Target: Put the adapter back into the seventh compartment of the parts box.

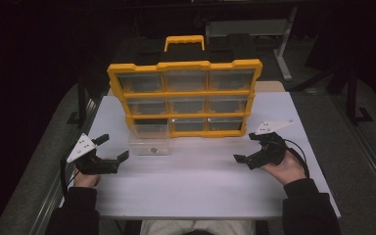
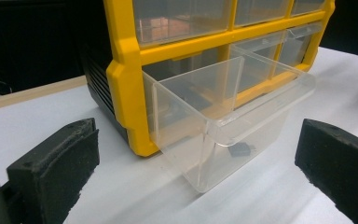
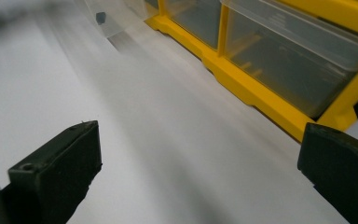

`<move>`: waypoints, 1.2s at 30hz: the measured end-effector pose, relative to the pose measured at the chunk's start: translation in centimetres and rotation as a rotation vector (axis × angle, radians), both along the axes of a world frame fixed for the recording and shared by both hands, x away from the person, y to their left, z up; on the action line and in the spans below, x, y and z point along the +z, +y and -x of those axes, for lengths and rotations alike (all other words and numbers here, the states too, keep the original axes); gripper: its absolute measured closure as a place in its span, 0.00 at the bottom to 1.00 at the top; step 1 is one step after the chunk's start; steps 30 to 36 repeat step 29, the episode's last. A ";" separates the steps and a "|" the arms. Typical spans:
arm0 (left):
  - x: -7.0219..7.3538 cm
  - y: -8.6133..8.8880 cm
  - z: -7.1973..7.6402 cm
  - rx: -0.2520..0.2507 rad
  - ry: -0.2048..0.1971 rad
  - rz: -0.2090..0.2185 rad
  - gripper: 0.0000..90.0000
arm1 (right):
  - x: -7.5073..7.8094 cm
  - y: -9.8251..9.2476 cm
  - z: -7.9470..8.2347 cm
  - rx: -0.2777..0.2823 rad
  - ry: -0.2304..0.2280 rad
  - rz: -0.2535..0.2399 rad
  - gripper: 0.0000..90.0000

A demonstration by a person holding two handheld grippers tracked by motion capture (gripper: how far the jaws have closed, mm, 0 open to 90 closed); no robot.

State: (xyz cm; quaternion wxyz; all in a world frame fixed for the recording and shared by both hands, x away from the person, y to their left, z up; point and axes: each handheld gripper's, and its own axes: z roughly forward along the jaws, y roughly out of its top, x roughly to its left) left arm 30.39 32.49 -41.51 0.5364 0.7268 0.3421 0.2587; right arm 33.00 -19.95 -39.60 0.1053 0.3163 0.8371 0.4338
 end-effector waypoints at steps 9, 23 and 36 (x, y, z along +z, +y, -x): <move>0.0 0.0 0.1 0.001 0.002 -0.001 0.00 | -1.0 -1.9 1.0 -0.044 -0.004 -0.025 0.00; -0.2 -0.2 0.2 -0.012 0.014 -0.018 0.00 | -2.0 -4.2 2.5 -0.113 -0.036 -0.036 0.00; -0.2 -0.3 0.2 -0.015 0.015 -0.026 0.00 | -2.3 -4.8 2.9 -0.131 -0.040 -0.046 0.00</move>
